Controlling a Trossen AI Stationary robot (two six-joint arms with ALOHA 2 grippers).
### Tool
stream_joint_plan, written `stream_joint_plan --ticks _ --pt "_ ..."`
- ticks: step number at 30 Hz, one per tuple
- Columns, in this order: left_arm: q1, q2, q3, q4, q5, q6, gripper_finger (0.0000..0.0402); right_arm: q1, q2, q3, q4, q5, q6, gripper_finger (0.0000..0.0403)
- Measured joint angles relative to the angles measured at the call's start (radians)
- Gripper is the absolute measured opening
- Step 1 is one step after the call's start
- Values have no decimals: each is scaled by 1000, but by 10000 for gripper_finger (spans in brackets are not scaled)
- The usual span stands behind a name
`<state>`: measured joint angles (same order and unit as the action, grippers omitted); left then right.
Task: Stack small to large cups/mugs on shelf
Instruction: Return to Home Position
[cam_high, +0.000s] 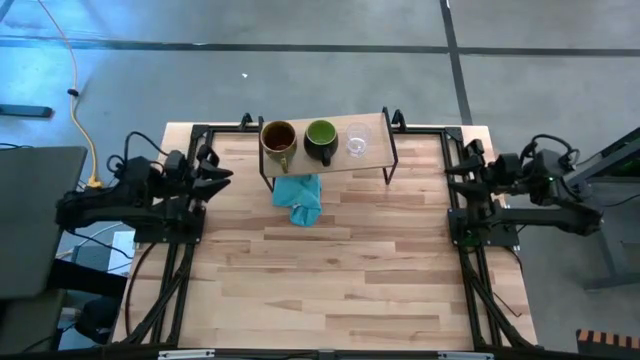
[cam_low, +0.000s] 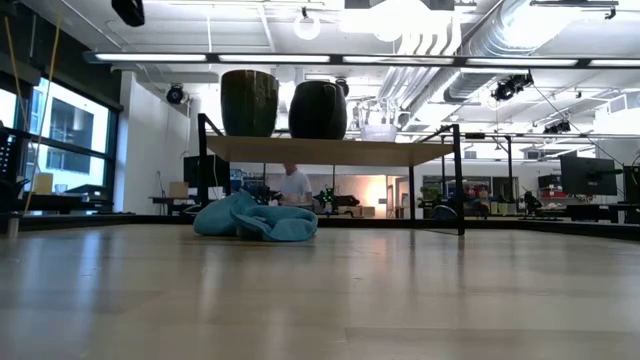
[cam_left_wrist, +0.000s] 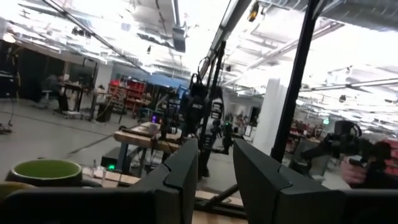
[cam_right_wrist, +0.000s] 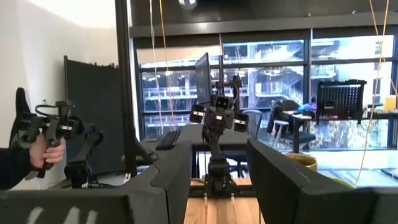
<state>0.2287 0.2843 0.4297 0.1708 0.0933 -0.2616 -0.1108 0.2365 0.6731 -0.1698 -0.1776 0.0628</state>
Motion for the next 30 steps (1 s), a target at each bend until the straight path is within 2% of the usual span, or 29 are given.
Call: stream_joint_plan --ticks 16,25,30 --pt "0 -18 0 -14 -24 3 90 0 -17 0 -70 0 -19 144" --pt "-1 -27 -149 196 -27 -62 90 0 -45 0 -59 0 -38 144" --pt "-1 -27 -166 237 -27 -63 90 0 -59 0 -38 0 -45 144"
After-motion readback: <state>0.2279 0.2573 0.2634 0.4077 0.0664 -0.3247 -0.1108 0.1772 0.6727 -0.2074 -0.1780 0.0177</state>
